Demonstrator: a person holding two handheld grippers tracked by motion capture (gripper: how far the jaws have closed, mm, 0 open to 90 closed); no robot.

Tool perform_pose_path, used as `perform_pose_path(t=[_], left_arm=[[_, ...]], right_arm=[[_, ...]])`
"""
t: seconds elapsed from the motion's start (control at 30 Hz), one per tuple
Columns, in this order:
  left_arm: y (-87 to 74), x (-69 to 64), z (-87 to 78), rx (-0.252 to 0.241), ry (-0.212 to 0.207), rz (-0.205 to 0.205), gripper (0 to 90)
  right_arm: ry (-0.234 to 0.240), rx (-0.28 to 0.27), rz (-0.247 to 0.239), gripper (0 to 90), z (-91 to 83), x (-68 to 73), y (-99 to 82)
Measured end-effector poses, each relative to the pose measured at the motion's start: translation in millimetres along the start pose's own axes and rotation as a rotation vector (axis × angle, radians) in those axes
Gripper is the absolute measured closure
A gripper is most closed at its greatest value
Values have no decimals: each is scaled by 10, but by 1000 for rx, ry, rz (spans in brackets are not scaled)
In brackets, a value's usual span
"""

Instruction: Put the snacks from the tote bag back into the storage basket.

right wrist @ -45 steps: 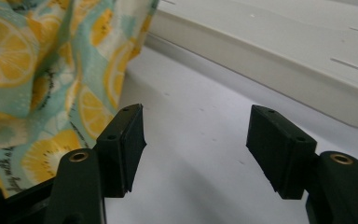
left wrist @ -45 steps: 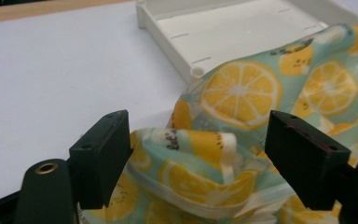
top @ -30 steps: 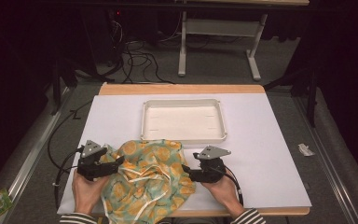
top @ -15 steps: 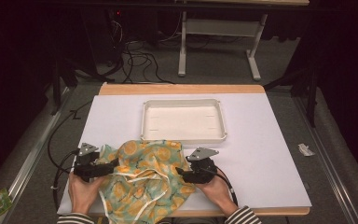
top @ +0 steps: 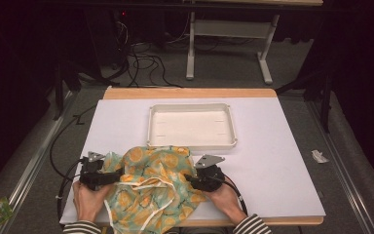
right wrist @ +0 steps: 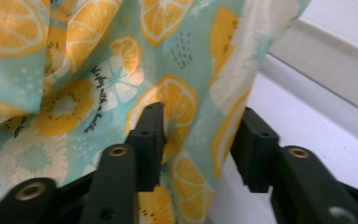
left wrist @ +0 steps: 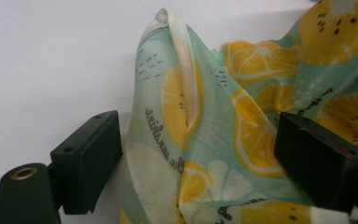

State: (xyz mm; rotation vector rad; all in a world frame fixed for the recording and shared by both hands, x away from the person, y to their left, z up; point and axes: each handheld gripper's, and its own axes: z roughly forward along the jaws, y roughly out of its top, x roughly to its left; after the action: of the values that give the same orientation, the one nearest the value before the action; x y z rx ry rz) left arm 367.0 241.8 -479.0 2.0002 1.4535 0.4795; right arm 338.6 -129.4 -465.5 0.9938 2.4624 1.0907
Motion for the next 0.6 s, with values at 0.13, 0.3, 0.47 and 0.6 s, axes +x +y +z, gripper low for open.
perform_pose_path(t=[0.13, 0.3, 0.47, 0.6], left_arm=[[-12, -40, 9, -6, 36, 4, 170], [-19, -27, -28, -11, 41, 10, 284], [-33, -38, -58, -23, 24, 34, 483], [-22, -24, -71, -25, -13, 41, 730]], right_arm=[[8, 18, -13, 749, 5, 3, -5], [17, 21, -24, 889, -12, 5, -12], [23, 18, -31, 900, -33, 10, -15], [26, 13, -33, 900, -68, 0, -20]])
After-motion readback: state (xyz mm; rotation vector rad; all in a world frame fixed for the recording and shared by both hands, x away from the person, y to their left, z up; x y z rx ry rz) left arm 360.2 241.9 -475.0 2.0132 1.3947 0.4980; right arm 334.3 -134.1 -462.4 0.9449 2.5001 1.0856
